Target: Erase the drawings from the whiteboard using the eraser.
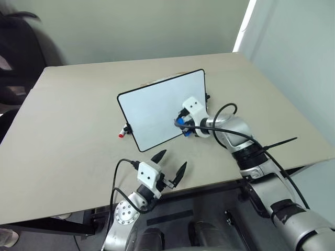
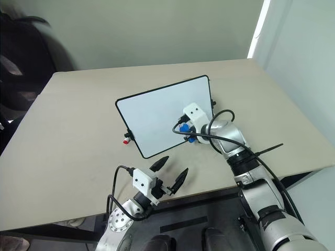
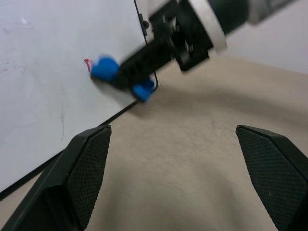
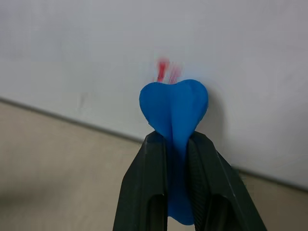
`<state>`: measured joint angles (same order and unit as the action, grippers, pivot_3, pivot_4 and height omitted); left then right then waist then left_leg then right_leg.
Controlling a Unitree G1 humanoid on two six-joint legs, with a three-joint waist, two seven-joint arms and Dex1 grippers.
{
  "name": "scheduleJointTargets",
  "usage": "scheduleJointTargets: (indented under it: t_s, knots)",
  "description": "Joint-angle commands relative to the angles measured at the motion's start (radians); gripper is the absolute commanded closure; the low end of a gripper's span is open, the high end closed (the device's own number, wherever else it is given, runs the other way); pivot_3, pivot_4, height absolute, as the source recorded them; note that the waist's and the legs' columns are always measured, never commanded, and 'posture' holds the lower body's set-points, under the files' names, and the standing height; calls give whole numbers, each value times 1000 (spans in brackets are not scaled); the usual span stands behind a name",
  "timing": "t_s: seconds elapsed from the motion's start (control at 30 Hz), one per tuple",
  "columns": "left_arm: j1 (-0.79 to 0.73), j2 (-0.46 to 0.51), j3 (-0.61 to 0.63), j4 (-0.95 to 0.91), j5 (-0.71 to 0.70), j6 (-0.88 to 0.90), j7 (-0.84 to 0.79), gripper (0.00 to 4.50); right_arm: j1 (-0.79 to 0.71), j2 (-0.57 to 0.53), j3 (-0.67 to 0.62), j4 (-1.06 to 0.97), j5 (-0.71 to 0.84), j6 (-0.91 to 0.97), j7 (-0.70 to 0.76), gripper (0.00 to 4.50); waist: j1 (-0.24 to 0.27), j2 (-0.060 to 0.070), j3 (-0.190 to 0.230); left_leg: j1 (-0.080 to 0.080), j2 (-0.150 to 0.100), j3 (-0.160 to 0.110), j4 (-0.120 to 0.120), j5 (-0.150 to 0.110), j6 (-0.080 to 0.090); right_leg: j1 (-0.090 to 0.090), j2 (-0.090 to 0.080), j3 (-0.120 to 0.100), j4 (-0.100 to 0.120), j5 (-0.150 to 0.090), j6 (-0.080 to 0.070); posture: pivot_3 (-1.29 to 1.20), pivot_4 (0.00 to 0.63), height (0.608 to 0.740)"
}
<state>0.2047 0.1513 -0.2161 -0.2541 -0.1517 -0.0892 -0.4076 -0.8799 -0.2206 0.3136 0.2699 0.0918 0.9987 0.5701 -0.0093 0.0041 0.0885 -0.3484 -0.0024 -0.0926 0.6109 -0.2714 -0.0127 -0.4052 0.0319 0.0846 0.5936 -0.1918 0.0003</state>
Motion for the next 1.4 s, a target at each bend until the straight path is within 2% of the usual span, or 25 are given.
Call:
scheduleJointTargets:
  t_s: [0.03,0.57,0.83,1.2,1.4]
  knots:
    - [7,-3,-5,-32,0,-20,3,0,-5,10,13,-8,-10,-9,-3,4223,0,0,1,-1,0,0,0,0,0,-2,0,0,0,0,0,0,150,739]
    - [3,-3,-4,-32,-4,-18,-2,0,-118,-4,-47,-116,10,31,-2,4223,1,0,1,-2,0,0,0,0,-1,-3,0,0,0,1,-1,0,150,739]
    - [6,-7,-9,-34,-3,-19,0,0,-94,-3,-27,-112,4,27,-4,4223,2,0,1,-2,0,0,1,0,0,-2,0,0,0,1,-1,0,150,739]
    - [25,-5,-11,-58,-2,-17,4,0,-1,21,29,-11,-24,-15,-11,4223,2,0,0,-1,0,0,0,-1,-2,-1,0,0,0,1,-1,0,150,739]
    - [34,-3,-10,-69,-3,-16,3,0,-34,11,4,-15,-26,-14,-10,4223,2,0,1,-2,0,0,0,-1,-2,-2,0,0,0,1,-1,0,150,739]
